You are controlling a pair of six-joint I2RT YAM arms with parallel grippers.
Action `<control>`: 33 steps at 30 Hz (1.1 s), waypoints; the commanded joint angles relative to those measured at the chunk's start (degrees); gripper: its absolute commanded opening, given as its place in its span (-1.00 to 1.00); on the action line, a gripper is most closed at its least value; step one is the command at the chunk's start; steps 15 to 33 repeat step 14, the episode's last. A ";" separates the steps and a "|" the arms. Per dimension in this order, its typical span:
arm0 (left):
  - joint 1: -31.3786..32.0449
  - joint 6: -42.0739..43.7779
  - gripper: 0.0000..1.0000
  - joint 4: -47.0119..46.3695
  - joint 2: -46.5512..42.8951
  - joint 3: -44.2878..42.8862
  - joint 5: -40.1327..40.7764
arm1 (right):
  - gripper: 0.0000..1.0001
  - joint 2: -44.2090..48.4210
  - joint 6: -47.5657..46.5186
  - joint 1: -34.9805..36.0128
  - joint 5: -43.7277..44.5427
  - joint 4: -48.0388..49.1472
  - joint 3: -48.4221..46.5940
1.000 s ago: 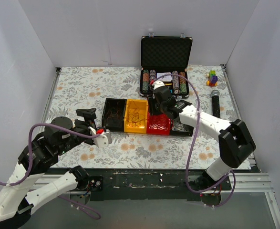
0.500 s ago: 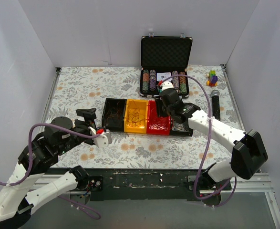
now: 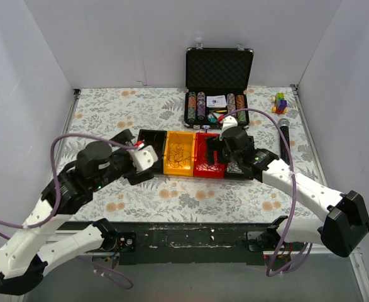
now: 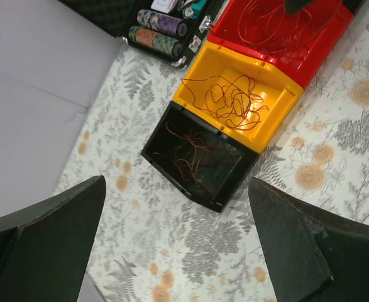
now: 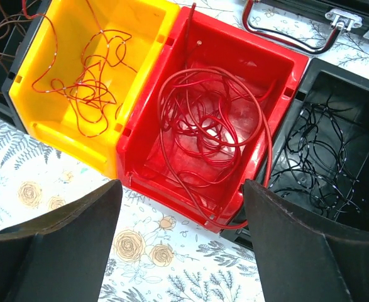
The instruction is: Untangle the cables
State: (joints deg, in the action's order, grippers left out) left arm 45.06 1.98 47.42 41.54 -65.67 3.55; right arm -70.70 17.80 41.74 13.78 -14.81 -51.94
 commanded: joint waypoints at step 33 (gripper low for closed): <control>-42.92 -39.41 0.96 0.74 41.50 -32.84 -22.34 | 0.77 9.34 -2.51 0.01 -0.25 -0.92 0.09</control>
